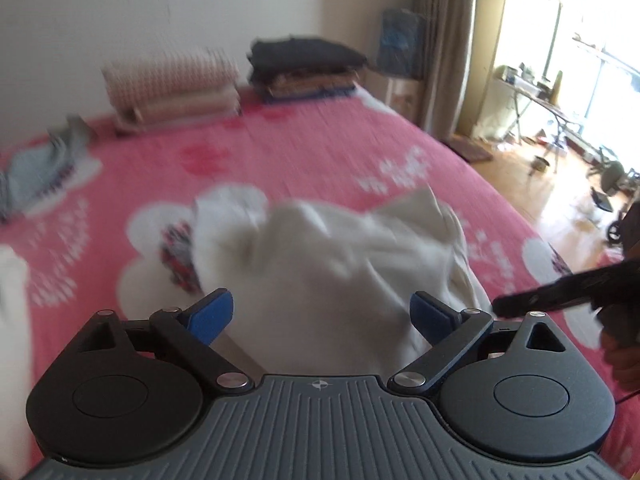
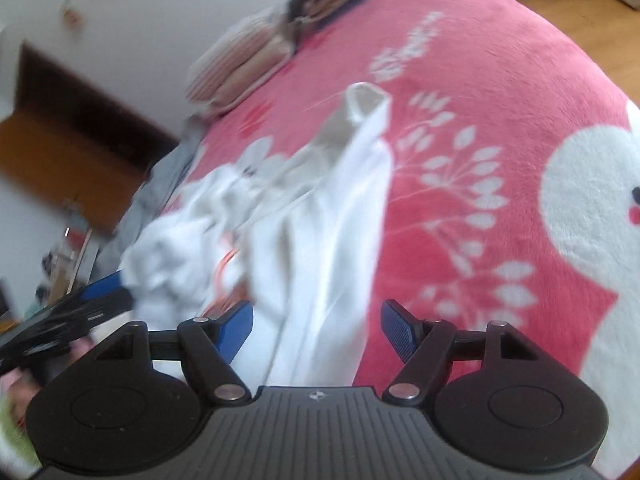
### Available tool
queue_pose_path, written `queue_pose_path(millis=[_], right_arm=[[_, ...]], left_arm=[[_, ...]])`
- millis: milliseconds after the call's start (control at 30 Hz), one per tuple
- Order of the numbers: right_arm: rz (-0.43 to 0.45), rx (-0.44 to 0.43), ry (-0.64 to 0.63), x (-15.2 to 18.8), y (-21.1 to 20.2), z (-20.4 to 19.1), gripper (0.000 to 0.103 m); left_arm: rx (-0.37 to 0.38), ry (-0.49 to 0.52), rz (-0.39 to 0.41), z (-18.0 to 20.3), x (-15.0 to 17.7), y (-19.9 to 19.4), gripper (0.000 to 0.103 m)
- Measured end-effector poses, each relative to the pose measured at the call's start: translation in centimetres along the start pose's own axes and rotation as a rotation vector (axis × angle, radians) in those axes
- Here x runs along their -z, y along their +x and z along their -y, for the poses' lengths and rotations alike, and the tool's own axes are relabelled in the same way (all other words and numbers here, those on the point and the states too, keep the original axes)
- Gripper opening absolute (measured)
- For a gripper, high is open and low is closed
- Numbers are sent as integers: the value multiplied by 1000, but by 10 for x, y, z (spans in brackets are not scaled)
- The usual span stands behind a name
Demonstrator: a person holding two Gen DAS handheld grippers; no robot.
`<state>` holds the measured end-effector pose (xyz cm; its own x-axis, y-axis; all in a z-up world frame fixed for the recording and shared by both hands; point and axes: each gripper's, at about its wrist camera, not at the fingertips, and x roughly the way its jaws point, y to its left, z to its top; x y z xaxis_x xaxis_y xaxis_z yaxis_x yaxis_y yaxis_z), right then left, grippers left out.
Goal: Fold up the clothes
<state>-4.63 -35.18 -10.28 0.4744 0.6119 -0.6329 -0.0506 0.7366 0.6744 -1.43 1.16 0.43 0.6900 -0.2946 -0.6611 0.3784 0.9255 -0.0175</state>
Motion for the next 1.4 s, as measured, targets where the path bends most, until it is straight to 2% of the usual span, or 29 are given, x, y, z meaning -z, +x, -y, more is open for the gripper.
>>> queue_pose_path(millis=[100, 167, 267, 333, 400, 567, 700, 867, 967, 1100, 1167, 1233, 1400], right_arm=[[7, 2, 76, -6, 21, 13, 67], [24, -26, 122, -6, 28, 22, 62], [54, -33, 148, -2, 30, 28, 42], [74, -33, 187, 0, 29, 37, 20], [100, -51, 244, 2, 21, 49, 14], [147, -78, 304, 10, 5, 68, 10], [130, -115, 330, 12, 6, 76, 10], [94, -138, 328, 11, 4, 80, 12], [84, -143, 323, 12, 2, 82, 12], [77, -151, 318, 13, -1, 85, 12], [76, -152, 310, 14, -1, 84, 12], [75, -150, 298, 15, -1, 83, 12], [76, -147, 279, 19, -6, 81, 13]], left_arm=[[-41, 56, 30, 6, -22, 3, 96], [-23, 93, 36, 15, -40, 17, 97], [12, 175, 22, 35, -64, 47, 97], [19, 265, 3, 52, -74, 71, 97], [32, 371, -22, 71, -81, 99, 97], [134, 589, -145, 108, -82, 171, 96], [245, 604, -259, 119, -83, 212, 94], [401, 636, -284, 133, -90, 214, 94], [460, 832, -256, 150, -77, 198, 94], [445, 1214, -213, 169, -44, 185, 91], [431, 1295, -249, 173, -35, 192, 91], [425, 1253, -305, 170, -41, 207, 91], [419, 991, -383, 156, -78, 238, 92]])
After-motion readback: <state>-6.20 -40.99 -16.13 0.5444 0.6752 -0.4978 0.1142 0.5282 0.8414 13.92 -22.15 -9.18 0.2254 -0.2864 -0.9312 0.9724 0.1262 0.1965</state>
